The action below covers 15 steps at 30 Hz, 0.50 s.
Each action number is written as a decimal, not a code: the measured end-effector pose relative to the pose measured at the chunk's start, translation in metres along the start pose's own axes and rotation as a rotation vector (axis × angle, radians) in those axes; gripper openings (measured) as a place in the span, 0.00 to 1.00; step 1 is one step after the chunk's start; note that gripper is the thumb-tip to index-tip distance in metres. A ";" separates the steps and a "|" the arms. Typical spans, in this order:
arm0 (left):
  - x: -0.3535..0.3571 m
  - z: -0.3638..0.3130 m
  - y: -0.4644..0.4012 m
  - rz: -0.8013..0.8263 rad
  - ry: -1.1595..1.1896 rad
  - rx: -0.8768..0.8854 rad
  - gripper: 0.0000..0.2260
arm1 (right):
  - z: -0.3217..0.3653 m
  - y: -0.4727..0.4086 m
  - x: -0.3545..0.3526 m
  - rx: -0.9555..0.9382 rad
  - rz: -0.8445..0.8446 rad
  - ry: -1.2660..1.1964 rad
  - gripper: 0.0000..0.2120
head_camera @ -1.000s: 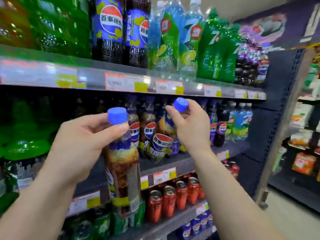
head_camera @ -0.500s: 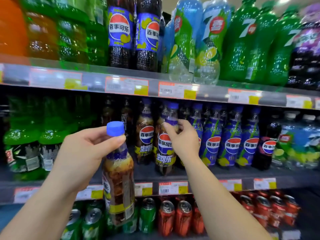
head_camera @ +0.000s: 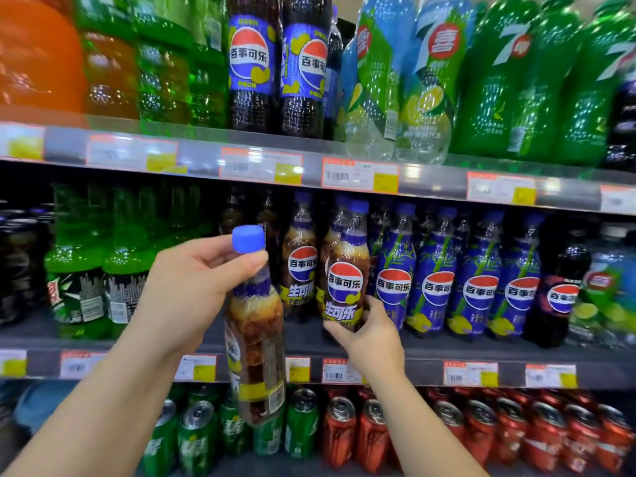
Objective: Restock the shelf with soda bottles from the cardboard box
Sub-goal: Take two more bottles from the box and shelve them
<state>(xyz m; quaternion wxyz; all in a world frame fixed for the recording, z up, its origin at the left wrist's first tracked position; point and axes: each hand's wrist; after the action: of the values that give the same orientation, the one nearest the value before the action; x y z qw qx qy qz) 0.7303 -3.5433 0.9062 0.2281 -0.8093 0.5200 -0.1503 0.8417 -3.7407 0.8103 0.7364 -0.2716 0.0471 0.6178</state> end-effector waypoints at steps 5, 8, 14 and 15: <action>0.020 -0.014 -0.026 0.003 -0.004 0.105 0.09 | -0.003 0.011 -0.003 -0.088 -0.072 -0.044 0.37; 0.040 -0.007 -0.037 -0.015 -0.043 0.134 0.09 | -0.002 0.025 -0.005 -0.220 -0.190 -0.063 0.24; 0.071 0.000 -0.055 -0.032 -0.102 0.150 0.08 | -0.008 0.044 0.000 -0.373 -0.059 -0.015 0.09; 0.073 0.002 -0.057 -0.040 -0.113 0.154 0.07 | -0.008 0.046 0.001 -0.390 -0.007 -0.010 0.10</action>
<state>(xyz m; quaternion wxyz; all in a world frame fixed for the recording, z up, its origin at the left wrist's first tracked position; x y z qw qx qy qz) 0.8053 -3.5895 0.9351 0.3156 -0.8068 0.4769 -0.1484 0.8006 -3.7395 0.7876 0.6721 -0.4060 -0.0782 0.6142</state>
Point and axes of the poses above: each hand's wrist, its own y-axis away from the middle knuckle, its own x-axis out of the palm, z = x × y, and after that the axes turned 9 degrees about -y, right-handed
